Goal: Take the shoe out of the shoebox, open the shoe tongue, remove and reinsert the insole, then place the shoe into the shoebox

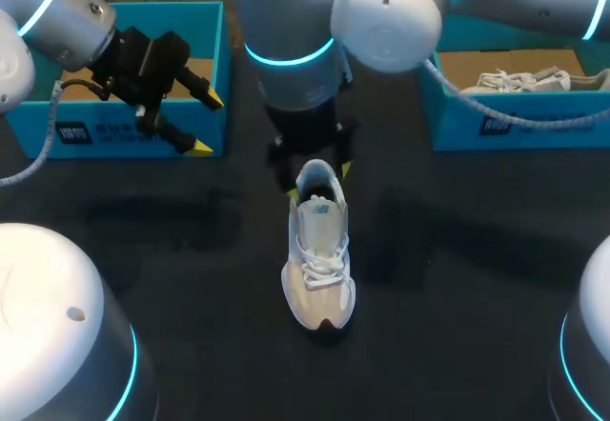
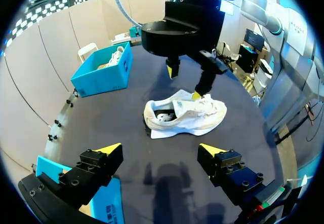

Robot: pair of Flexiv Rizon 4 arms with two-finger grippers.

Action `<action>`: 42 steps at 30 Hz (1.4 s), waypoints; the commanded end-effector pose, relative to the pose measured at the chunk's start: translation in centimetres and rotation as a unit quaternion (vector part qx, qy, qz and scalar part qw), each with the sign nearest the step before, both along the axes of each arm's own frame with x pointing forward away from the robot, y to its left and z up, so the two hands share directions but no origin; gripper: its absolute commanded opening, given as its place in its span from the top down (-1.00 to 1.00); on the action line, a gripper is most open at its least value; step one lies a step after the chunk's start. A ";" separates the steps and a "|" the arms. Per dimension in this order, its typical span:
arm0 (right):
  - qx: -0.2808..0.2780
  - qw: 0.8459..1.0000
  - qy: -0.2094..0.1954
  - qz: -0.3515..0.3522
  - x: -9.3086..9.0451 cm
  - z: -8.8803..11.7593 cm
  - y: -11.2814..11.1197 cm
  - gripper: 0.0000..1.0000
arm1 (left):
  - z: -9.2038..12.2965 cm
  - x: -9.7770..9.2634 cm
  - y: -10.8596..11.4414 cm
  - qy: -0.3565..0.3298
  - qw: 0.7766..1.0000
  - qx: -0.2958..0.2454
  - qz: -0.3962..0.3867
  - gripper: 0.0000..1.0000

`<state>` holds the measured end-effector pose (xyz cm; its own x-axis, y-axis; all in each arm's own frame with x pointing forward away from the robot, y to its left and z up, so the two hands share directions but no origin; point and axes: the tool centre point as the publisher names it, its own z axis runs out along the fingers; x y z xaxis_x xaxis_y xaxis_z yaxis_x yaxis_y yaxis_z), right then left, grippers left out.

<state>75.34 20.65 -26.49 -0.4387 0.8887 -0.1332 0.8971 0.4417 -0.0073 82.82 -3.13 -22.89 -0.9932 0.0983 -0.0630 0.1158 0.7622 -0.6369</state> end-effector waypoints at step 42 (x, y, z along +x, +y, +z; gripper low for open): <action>-0.037 0.906 0.030 0.421 9.1 -5.2 -1.4 -1.00 | 0.1 0.0 0.0 0.000 1.000 0.002 -0.001 -1.00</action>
<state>84.25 19.35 -30.76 -0.9638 0.2281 -0.1382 0.2449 0.9622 -0.1194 82.81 -3.13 -22.89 -0.9932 0.0982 -0.0629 0.1157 0.7622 -0.6369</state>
